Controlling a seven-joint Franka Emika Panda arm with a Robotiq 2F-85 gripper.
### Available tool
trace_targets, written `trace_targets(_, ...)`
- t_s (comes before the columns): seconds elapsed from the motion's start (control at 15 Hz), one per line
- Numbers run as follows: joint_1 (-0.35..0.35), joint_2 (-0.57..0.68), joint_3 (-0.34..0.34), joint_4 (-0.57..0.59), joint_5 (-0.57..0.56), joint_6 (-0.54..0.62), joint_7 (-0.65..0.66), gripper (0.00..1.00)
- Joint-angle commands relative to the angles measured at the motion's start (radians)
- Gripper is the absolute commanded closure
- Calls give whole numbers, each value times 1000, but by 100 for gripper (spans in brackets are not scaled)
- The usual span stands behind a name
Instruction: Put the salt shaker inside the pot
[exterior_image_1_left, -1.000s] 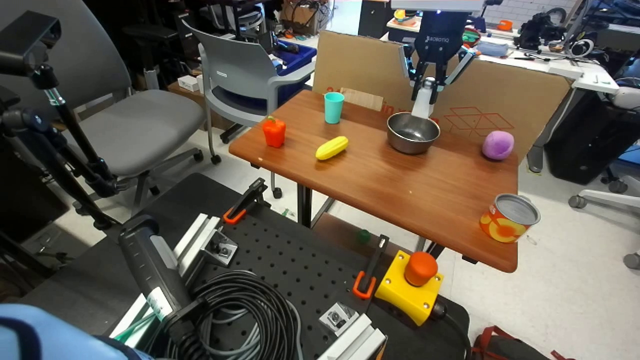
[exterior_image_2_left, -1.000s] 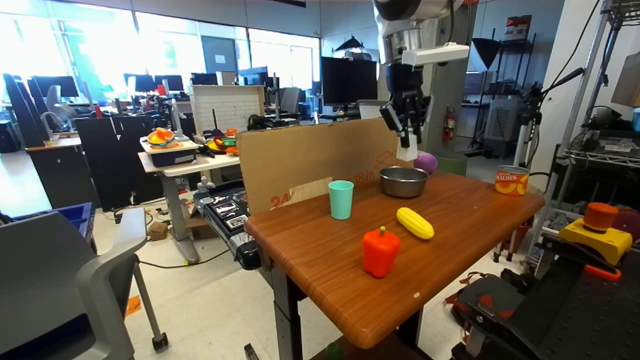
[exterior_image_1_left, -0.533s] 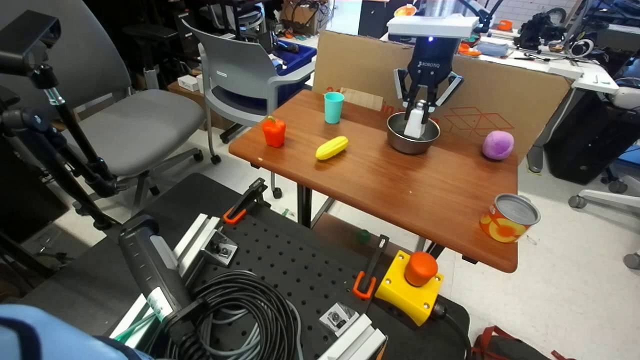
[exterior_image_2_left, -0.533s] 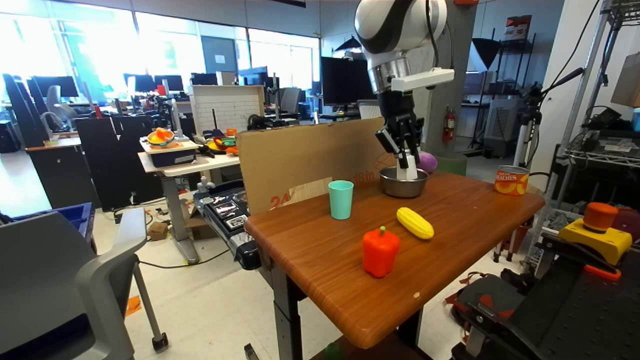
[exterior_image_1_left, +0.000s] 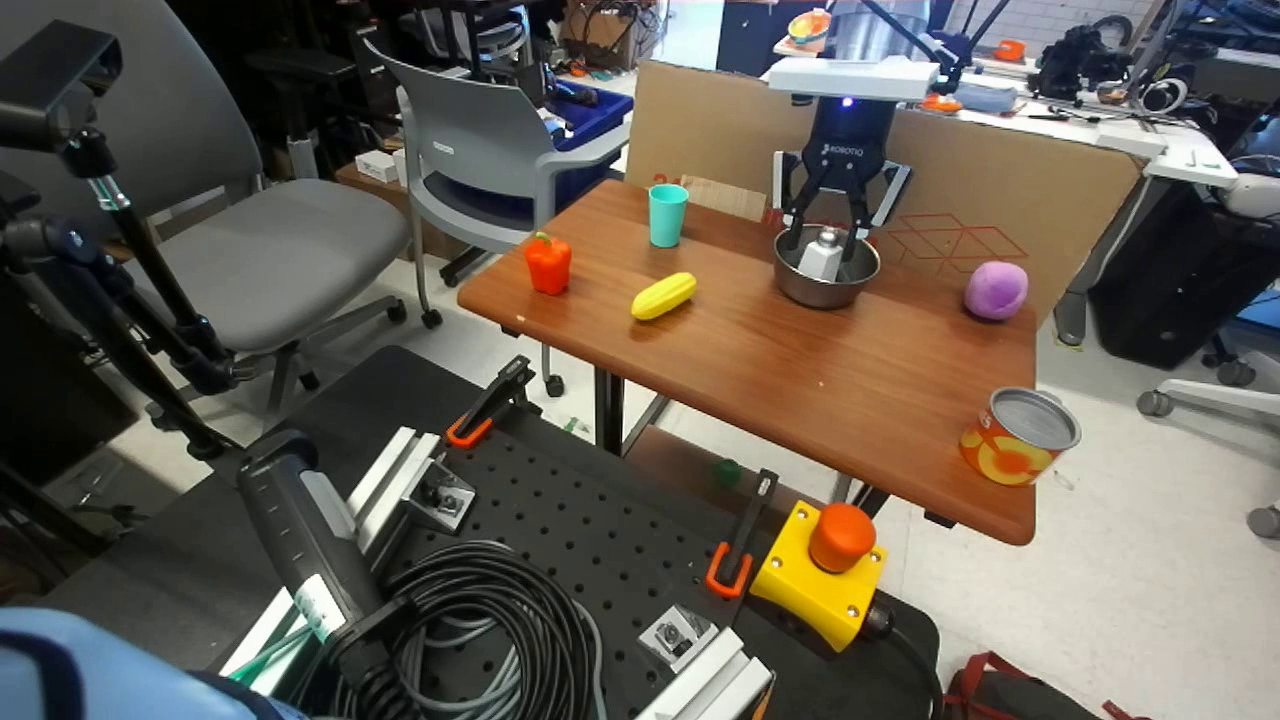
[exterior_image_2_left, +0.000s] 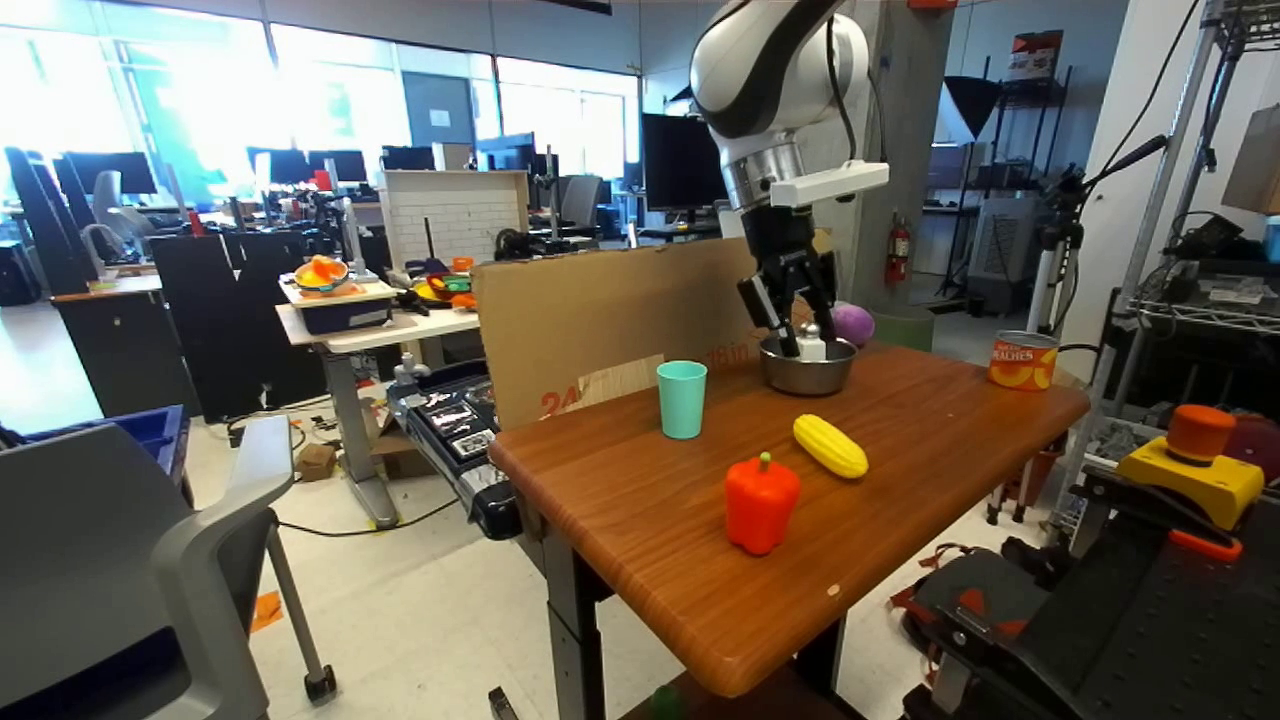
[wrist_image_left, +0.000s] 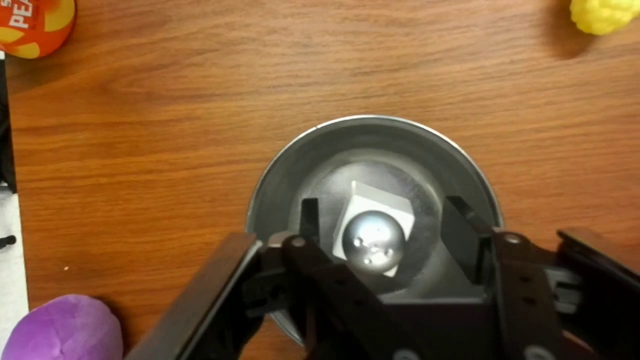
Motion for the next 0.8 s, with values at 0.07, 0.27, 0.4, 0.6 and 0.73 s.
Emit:
trace_targets(0.07,11,-159,13,-176,-11,106,-69,0)
trace_targets(0.27,30,-298,9,-329,-31,160,-77,0)
trace_targets(0.4,23,-220,9,-226,-10,115,-58,0)
trace_targets(0.6,24,-318,11,-327,-10,118,-47,0)
trace_targets(0.73,23,-331,11,-346,-10,123,-46,0)
